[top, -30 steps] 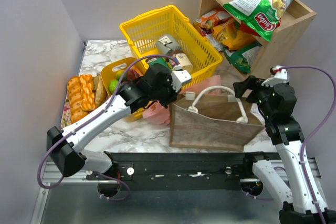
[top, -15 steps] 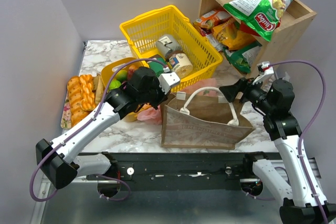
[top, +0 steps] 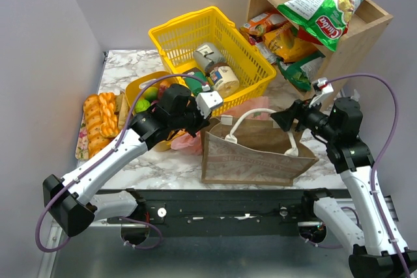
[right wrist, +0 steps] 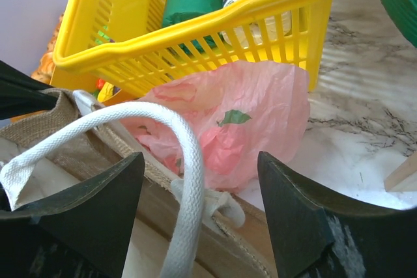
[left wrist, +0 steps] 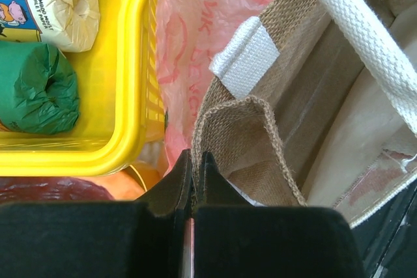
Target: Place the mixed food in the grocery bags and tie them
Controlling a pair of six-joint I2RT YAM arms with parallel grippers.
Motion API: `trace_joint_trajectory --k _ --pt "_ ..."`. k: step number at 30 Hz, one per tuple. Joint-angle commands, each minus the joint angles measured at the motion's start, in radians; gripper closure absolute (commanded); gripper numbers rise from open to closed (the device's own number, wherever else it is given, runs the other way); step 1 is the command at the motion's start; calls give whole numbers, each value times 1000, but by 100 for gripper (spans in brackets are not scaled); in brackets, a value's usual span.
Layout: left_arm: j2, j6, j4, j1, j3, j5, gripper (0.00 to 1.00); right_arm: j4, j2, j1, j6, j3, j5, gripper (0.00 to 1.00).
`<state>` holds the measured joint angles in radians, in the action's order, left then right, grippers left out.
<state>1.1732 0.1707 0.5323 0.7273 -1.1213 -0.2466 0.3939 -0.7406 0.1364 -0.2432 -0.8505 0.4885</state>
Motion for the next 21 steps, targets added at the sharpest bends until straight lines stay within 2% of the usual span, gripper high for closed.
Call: trace_joint_trajectory --k 1,6,8,10,11,13,14,15,17,18,21 --pt "-18 -10 -17 -2 9 -40 100 33 -2 8 4 25 19 25" --pt "-23 -17 -23 -2 8 -45 98 17 -14 14 8 34 25 36" --pt "-23 -20 -22 -2 0 -49 98 13 -25 14 9 39 24 36" --pt "-21 -23 -23 -2 -6 -49 92 2 -25 14 5 47 30 36" --pt "-21 -23 -22 -2 -6 -49 87 -13 -25 15 2 54 41 41" --pt "-26 -22 -20 -2 -11 -49 70 -24 -19 15 -5 59 48 48" --pt "-26 -23 -14 -2 -15 -51 61 -29 -16 14 -7 57 51 59" --pt "-30 -26 -12 -2 -18 -40 50 -30 -8 14 -4 51 50 63" --pt "-37 -39 -3 -2 -38 33 37 -29 7 15 5 45 32 75" --pt "-40 -43 8 -2 -50 50 27 -29 13 14 15 39 29 78" --pt "-59 -46 26 -3 -87 92 13 -29 35 14 27 30 18 83"
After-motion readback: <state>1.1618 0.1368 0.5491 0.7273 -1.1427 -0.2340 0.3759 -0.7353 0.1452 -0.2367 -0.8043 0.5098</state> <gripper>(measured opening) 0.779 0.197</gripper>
